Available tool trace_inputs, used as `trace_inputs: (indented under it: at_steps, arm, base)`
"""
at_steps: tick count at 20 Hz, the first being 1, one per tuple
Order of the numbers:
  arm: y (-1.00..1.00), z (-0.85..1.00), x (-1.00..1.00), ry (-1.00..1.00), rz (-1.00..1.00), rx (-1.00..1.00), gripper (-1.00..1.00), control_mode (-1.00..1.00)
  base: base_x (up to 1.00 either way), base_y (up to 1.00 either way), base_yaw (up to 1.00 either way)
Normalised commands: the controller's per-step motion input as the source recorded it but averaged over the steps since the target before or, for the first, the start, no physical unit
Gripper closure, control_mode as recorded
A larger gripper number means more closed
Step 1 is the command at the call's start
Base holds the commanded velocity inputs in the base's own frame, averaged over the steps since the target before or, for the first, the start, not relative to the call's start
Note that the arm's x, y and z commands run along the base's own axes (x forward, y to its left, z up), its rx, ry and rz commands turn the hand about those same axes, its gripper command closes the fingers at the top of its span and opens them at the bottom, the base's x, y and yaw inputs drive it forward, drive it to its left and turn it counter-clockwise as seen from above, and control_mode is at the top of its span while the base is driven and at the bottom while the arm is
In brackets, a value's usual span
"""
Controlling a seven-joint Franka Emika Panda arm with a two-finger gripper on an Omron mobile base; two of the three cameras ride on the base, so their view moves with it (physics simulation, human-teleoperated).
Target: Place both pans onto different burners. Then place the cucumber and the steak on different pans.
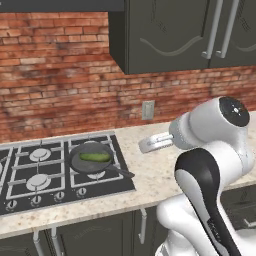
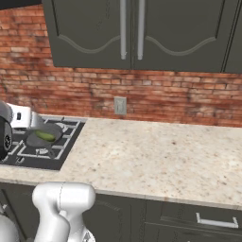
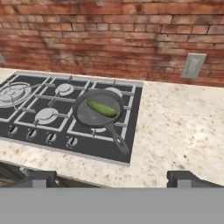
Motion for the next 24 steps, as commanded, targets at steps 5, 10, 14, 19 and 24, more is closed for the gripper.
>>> trace_inputs:
  at_steps: [5,10,14,19,24]
  arm:
    - [-0.38,0.39,-0.64,-0.03,-0.01,0.05,-1.00,-1.00]
    - [-0.25,0.39,-0.50,0.00,-0.02,0.02,-1.00,1.00]
    - [0.00,0.00,0.00,0.00,0.00,0.00,-1.00,1.00]
    - [0.00,0.00,0.00,0.00,0.00,0.00,-1.00,1.00]
    - [0.00,0.00,0.00,0.00,0.00,0.00,-1.00,1.00]
  base:
    - [0.00,0.00,0.00]
    - [-0.12,-0.05,0.00]
    - [-0.46,0.02,-0.03]
    - [-0.30,0.49,-0.06]
    - [0.00,0.94,-0.07]
